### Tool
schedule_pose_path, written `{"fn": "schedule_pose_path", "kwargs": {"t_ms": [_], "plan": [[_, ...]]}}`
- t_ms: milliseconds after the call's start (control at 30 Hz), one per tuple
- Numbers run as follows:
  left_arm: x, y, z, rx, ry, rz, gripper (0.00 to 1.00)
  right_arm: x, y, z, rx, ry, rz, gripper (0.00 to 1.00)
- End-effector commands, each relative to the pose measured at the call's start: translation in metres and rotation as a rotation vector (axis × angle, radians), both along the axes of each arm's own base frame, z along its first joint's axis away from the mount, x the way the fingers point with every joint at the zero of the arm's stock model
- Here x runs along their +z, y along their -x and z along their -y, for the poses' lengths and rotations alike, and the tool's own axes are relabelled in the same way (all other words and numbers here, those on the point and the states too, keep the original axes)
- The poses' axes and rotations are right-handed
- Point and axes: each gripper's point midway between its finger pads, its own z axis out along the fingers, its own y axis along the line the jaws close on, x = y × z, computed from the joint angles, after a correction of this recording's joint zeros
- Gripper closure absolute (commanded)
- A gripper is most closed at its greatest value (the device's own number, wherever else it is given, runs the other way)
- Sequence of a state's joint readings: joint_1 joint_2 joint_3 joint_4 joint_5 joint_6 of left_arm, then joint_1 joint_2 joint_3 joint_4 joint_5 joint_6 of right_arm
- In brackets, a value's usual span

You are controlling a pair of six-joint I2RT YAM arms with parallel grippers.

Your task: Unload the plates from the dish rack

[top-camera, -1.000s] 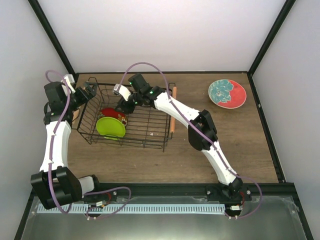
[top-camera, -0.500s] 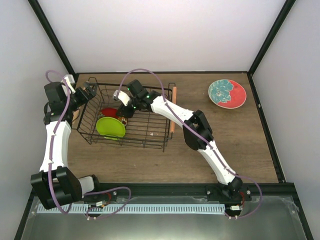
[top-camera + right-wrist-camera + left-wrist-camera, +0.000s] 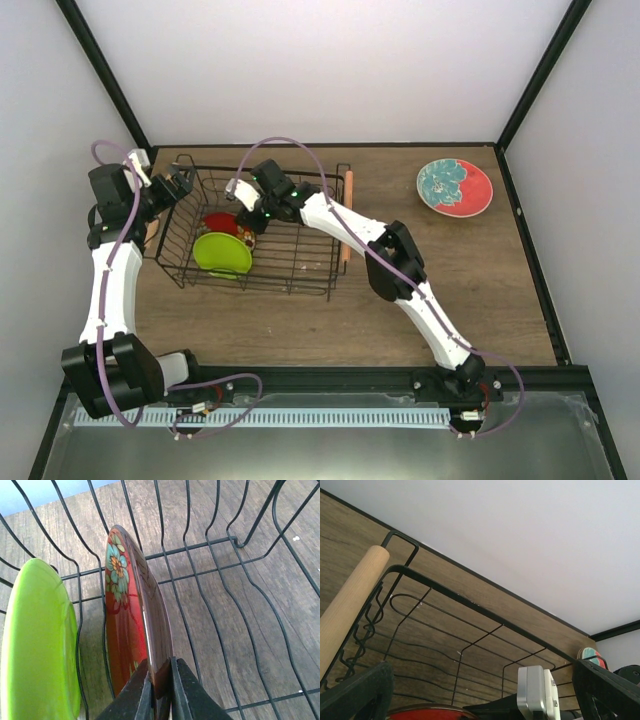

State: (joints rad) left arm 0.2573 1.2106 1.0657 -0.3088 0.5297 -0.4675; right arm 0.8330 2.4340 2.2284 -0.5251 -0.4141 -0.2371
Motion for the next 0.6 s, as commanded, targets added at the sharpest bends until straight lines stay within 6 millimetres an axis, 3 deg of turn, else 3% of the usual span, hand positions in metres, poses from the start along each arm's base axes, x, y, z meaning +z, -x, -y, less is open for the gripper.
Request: {"fn": "schedule_pose_path", "kwargs": {"t_ms": [0, 333, 567], "plan": [[0.003, -0.001, 0.002, -0.014, 0.009, 0.012, 0.0, 0.05, -0.01, -0.003, -0.041, -0.066, 0.095, 0.99], [0.001, -0.002, 0.0, -0.006, 0.006, 0.007, 0.0, 0.158, -0.025, 0.017, -0.128, -0.169, 0.375, 0.99], [-0.001, -0.003, 0.001, -0.006, 0.014, 0.007, 0.0, 0.203, -0.019, 0.031, -0.134, -0.2, 0.471, 0.99]]}}
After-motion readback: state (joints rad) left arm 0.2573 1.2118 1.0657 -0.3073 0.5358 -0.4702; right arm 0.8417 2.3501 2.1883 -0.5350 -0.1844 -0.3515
